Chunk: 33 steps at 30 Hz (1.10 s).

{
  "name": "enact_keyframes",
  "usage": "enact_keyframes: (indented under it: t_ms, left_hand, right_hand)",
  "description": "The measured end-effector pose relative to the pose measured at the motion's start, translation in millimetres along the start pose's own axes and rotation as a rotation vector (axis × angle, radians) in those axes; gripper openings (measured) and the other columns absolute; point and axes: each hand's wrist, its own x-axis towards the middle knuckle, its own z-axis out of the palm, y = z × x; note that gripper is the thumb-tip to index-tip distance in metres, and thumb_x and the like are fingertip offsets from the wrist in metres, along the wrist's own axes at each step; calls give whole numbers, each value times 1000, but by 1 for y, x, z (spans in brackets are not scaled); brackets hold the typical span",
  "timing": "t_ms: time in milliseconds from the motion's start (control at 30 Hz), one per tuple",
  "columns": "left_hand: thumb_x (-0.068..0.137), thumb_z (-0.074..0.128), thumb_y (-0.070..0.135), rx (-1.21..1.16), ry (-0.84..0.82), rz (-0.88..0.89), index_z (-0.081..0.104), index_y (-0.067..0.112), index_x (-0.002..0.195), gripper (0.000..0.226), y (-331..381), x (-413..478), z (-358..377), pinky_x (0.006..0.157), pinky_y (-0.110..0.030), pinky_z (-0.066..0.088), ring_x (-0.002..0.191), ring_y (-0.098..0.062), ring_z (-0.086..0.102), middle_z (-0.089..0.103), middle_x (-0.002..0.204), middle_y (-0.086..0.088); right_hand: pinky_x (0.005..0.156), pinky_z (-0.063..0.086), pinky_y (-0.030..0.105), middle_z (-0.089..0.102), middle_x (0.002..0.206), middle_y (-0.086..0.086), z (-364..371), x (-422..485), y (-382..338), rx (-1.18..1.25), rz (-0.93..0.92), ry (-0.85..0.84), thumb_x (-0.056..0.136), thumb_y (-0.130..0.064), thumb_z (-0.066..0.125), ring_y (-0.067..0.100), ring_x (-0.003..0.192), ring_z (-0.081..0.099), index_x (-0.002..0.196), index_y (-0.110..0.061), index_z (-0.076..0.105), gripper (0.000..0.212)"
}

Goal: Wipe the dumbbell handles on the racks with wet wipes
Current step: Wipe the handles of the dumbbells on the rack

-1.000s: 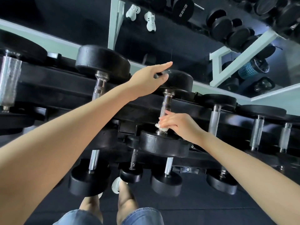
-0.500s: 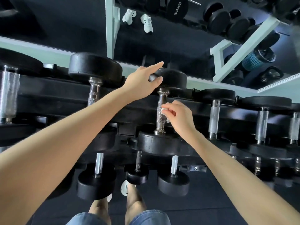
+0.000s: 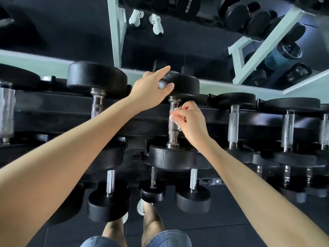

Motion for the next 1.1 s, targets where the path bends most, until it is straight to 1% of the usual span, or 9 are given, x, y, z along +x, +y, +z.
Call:
enact_keyframes:
  t_ms: [133,367,433,567,667,733,833,933,1100]
  left_hand:
    - [96,44,45,3,7,-15,22,35,148,58,2,1,1,89,-27,35,116,-29,51,37,145,-8]
    - [96,44,45,5,-18,-21,20,34,149,59,4,1,-3,92,-28,36,119,-30,49,36,147,-8]
    - [97,44,42,19,-18,-20,21,34,149,58,4,2,-3,94,-31,38,118,-31,50,36,147,-9]
    - [96,48,35,37,7,-17,31,31,146,53,3,3,-1,91,-27,36,114,-29,53,38,145,-8]
    - [94,50,41,37,28,-47,36,31,143,52,7,4,-1,86,-24,33,114,-26,53,40,143,-6]
    - [93,49,45,67,44,-61,37,31,142,52,9,6,0,84,-24,33,112,-26,53,41,141,-7]
    - [93,47,48,99,64,-74,38,31,142,52,13,9,1,84,-26,34,111,-26,54,43,139,-9]
    - [93,46,48,135,77,-82,38,31,142,52,14,11,4,83,-26,34,110,-26,54,43,138,-10]
    - [92,47,48,147,124,-117,41,31,139,51,17,13,6,83,-25,33,108,-25,55,47,134,-9]
  right_hand:
    - [84,46,35,51,91,8,7,-9,-1,7,-36,30,91,-9,60,26,91,53,108,-4,69,19]
    - [80,50,24,69,90,5,-12,-25,8,103,-53,-334,84,-14,69,15,80,66,97,-9,75,15]
    - [72,51,32,66,82,6,-18,-6,5,172,24,-262,85,-14,66,16,67,66,83,-8,76,11]
    - [64,45,21,69,72,1,-7,5,8,343,214,105,85,-19,67,4,64,62,77,-7,74,16]
    - [72,52,41,71,68,4,11,-30,27,367,379,-5,83,-16,69,22,70,67,67,-10,72,18]
    - [78,56,46,70,70,12,8,-35,30,576,503,-106,82,-6,69,29,73,68,70,-8,72,13]
    - [72,57,38,65,71,17,1,8,20,933,656,27,86,7,58,24,64,63,85,-1,68,12]
    - [64,54,36,64,69,10,6,33,10,1025,703,183,86,7,60,16,54,56,91,-2,68,13]
    - [56,50,28,61,78,14,12,0,19,1081,664,75,87,7,60,16,57,54,82,-1,65,11]
